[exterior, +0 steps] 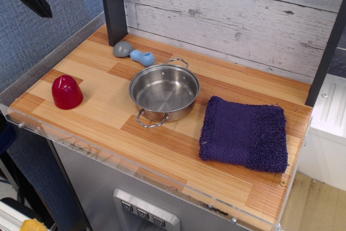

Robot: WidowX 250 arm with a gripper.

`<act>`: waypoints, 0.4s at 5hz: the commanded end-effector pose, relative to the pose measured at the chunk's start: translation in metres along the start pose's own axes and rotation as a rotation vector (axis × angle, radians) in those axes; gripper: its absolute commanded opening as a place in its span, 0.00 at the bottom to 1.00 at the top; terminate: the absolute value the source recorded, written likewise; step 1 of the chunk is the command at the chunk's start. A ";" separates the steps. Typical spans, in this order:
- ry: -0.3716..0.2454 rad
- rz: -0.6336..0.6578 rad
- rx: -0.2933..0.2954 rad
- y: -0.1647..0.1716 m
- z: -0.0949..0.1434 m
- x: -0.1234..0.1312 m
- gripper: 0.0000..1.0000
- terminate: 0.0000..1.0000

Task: Puts the blue spoon on top of the cloth.

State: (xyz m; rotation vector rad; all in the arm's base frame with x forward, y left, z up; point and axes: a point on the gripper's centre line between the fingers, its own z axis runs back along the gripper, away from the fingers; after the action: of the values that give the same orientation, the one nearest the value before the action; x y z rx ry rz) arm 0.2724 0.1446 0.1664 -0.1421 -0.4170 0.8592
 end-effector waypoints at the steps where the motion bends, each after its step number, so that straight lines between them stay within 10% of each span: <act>1: 0.000 0.000 0.000 0.000 0.000 0.000 1.00 0.00; 2: -0.012 0.115 -0.037 -0.017 0.001 0.013 1.00 0.00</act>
State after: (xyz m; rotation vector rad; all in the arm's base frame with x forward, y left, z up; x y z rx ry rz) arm 0.2902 0.1425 0.1638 -0.2006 -0.3994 0.9734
